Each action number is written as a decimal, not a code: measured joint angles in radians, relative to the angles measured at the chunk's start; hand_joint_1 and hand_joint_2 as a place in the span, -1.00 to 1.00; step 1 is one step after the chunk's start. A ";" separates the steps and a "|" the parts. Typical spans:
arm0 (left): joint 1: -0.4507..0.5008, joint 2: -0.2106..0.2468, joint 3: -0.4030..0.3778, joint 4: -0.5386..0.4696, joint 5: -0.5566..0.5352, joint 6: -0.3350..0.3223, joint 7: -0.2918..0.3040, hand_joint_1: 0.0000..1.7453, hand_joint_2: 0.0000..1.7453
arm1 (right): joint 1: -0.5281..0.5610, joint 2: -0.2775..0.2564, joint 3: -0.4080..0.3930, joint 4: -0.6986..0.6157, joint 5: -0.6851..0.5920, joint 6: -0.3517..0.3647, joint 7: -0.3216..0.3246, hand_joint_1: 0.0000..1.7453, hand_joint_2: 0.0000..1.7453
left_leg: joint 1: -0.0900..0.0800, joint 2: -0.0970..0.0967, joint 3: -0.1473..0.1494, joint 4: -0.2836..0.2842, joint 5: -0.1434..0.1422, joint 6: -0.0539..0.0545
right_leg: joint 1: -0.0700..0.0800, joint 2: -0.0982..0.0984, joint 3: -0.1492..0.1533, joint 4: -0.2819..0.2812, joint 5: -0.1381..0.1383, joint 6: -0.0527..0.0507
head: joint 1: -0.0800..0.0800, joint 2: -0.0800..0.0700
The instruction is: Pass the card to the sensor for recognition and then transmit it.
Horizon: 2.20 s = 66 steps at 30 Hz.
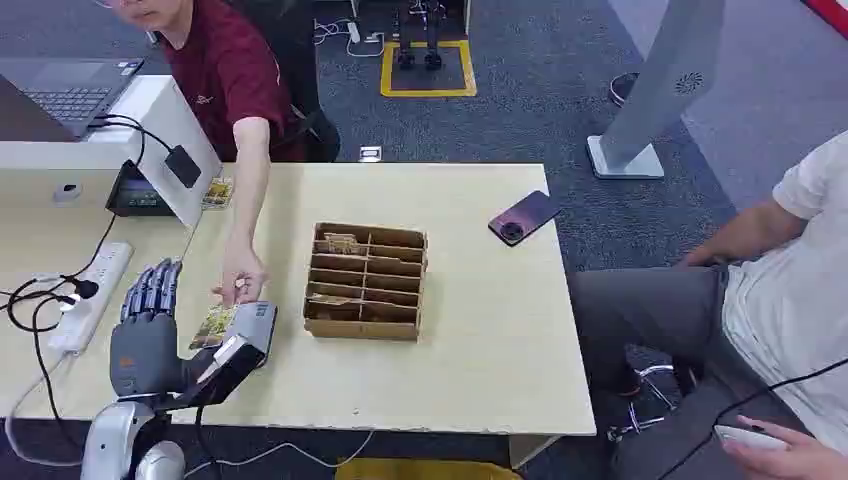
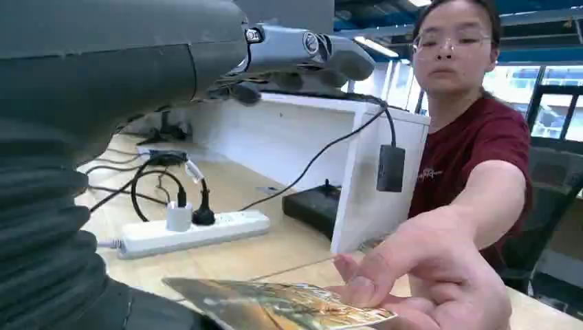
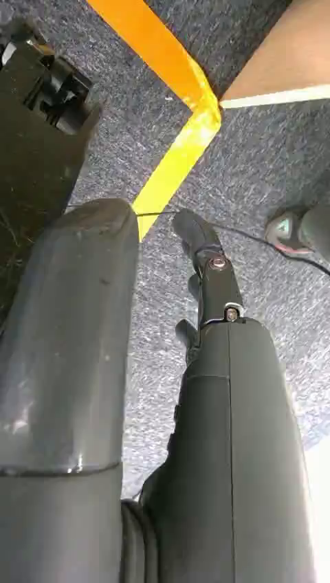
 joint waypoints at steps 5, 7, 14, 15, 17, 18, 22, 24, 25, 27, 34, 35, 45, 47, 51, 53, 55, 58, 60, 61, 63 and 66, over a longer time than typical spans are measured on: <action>-0.020 -0.001 0.016 0.000 -0.003 0.017 -0.010 1.00 1.00 | -0.006 0.005 0.000 -0.004 0.024 0.000 0.001 -1.00 -1.00 | 0.000 0.000 0.000 0.000 0.000 0.000 | 0.000 0.000 0.000 0.000 0.000 0.000 | 0.000 0.000; -0.024 -0.003 0.023 0.000 -0.003 0.017 -0.016 1.00 1.00 | -0.006 0.005 0.000 -0.005 0.028 0.002 0.000 -1.00 -1.00 | 0.000 0.000 0.000 0.000 0.000 0.000 | 0.000 0.000 0.000 0.000 0.000 0.000 | 0.000 0.000; -0.032 -0.013 0.045 0.000 0.010 0.022 -0.021 1.00 1.00 | -0.006 0.008 -0.003 -0.007 0.044 0.002 -0.002 -1.00 -1.00 | 0.000 0.000 0.000 0.000 0.000 0.000 | 0.000 0.000 0.000 0.000 0.000 0.000 | 0.000 0.000; -0.032 -0.015 0.048 0.000 0.010 0.022 -0.021 1.00 1.00 | -0.006 0.008 -0.004 -0.008 0.045 0.002 -0.002 -1.00 -1.00 | 0.000 0.000 0.000 0.000 0.000 0.000 | 0.000 0.000 0.000 0.000 0.000 0.000 | 0.000 0.000; -0.033 -0.016 0.051 0.000 0.010 0.023 -0.021 1.00 1.00 | -0.006 0.010 -0.006 -0.008 0.051 0.002 -0.002 -1.00 -1.00 | 0.000 0.000 0.000 0.000 0.000 0.000 | 0.000 0.000 0.000 0.000 0.000 0.000 | 0.000 0.000; -0.034 -0.018 0.052 0.000 0.012 0.024 -0.023 1.00 1.00 | -0.007 0.010 -0.008 -0.009 0.053 0.002 -0.002 -1.00 -1.00 | 0.000 0.000 0.000 0.000 0.000 0.000 | 0.000 0.000 0.000 0.000 0.000 0.000 | 0.000 0.000; -0.035 -0.024 0.055 0.000 0.055 0.021 -0.062 1.00 1.00 | -0.008 0.011 -0.016 -0.010 0.064 0.002 -0.002 -1.00 -1.00 | 0.000 0.000 0.000 0.000 0.000 0.000 | 0.000 0.000 0.000 0.000 0.000 0.000 | 0.000 0.000; -0.034 -0.024 0.056 0.000 0.149 0.013 -0.118 1.00 1.00 | -0.008 0.011 -0.019 -0.010 0.074 0.003 -0.005 -1.00 -1.00 | 0.000 0.000 0.000 0.000 0.000 0.000 | 0.000 0.000 0.000 0.000 0.000 0.000 | 0.000 0.000; -0.034 -0.026 0.058 -0.003 0.209 -0.006 -0.145 1.00 1.00 | -0.008 0.012 -0.022 -0.010 0.078 0.005 -0.005 -1.00 -1.00 | 0.000 0.000 0.000 0.000 0.000 0.000 | 0.000 0.000 0.000 0.000 0.000 0.000 | 0.000 0.000; -0.033 -0.038 0.068 -0.015 0.310 -0.067 -0.159 1.00 1.00 | -0.008 0.013 -0.029 -0.010 0.083 0.007 -0.008 -1.00 -1.00 | 0.000 0.000 0.000 0.000 0.000 0.000 | 0.000 0.000 0.000 0.000 0.000 0.000 | 0.000 0.000; -0.033 -0.088 0.099 -0.051 0.454 -0.227 -0.121 1.00 1.00 | -0.007 0.013 -0.057 -0.010 0.094 0.007 -0.019 -1.00 -1.00 | 0.000 0.000 0.000 0.000 0.000 0.000 | 0.000 0.000 0.000 0.000 0.000 0.000 | 0.000 0.000; -0.033 -0.095 0.103 -0.052 0.485 -0.259 -0.107 1.00 1.00 | -0.006 0.013 -0.062 -0.010 0.096 0.007 -0.020 -1.00 -1.00 | 0.000 0.000 0.000 0.000 0.000 0.000 | 0.000 0.000 0.000 0.000 0.000 0.000 | 0.000 0.000; -0.006 -0.134 0.106 -0.052 0.637 -0.377 -0.048 1.00 1.00 | -0.004 0.013 -0.096 -0.010 0.116 0.011 -0.032 -1.00 -1.00 | 0.000 0.000 0.000 0.000 0.000 0.000 | 0.000 0.000 0.000 0.000 0.000 0.000 | 0.000 0.000; -0.006 -0.137 0.108 -0.052 0.639 -0.377 -0.047 1.00 1.00 | -0.004 0.013 -0.098 -0.010 0.116 0.011 -0.032 -1.00 -1.00 | 0.000 0.000 0.000 0.000 0.000 0.000 | 0.000 0.000 0.000 0.000 0.000 0.000 | 0.000 0.000; -0.005 -0.140 0.108 -0.052 0.640 -0.378 -0.047 1.00 1.00 | -0.004 0.013 -0.100 -0.010 0.117 0.012 -0.032 -1.00 -1.00 | 0.000 0.000 0.000 0.000 0.000 0.000 | 0.000 0.000 0.000 0.000 0.000 0.000 | 0.000 0.000; -0.005 -0.140 0.108 -0.052 0.640 -0.378 -0.047 1.00 1.00 | -0.004 0.013 -0.101 -0.010 0.117 0.012 -0.032 -1.00 -1.00 | 0.000 0.000 0.000 0.000 0.000 0.000 | 0.000 0.000 0.000 0.000 0.000 0.000 | 0.000 0.000; -0.005 -0.140 0.108 -0.052 0.639 -0.379 -0.044 1.00 1.00 | -0.004 0.013 -0.101 -0.010 0.121 0.012 -0.032 -1.00 -1.00 | 0.000 0.000 0.000 0.000 0.000 0.000 | 0.000 0.000 0.000 0.000 0.000 0.000 | 0.000 0.000; -0.007 -0.140 0.108 -0.049 0.642 -0.388 -0.013 1.00 1.00 | -0.004 0.013 -0.103 -0.010 0.136 0.013 -0.032 -1.00 -1.00 | 0.000 0.000 0.000 0.000 0.000 0.000 | 0.000 0.000 0.000 0.000 0.000 0.000 | 0.000 0.000; -0.013 -0.140 0.108 -0.042 0.646 -0.388 0.000 1.00 1.00 | -0.006 0.013 -0.105 -0.012 0.146 0.016 -0.029 -1.00 -1.00 | 0.000 0.000 0.000 0.000 0.000 0.000 | 0.000 0.000 0.000 0.000 0.000 0.000 | 0.000 0.000; -0.018 -0.140 0.110 -0.035 0.646 -0.388 0.007 1.00 1.00 | -0.007 0.015 -0.106 -0.014 0.151 0.019 -0.029 -1.00 -1.00 | 0.000 0.000 0.000 0.000 0.000 0.000 | 0.000 0.000 0.000 0.000 0.000 0.000 | 0.000 0.000; -0.032 -0.140 0.120 -0.019 0.634 -0.381 0.023 1.00 1.00 | -0.010 0.019 -0.107 -0.018 0.162 0.024 -0.026 -1.00 -1.00 | 0.000 0.000 0.000 0.000 0.000 0.000 | 0.000 0.000 0.000 0.000 0.000 0.000 | 0.000 0.000; -0.058 -0.142 0.142 0.015 0.598 -0.364 0.044 1.00 1.00 | -0.014 0.022 -0.110 -0.020 0.180 0.033 -0.019 -1.00 -1.00 | 0.000 0.000 0.000 0.000 0.000 0.000 | 0.000 0.000 0.000 0.000 0.000 0.000 | 0.000 0.000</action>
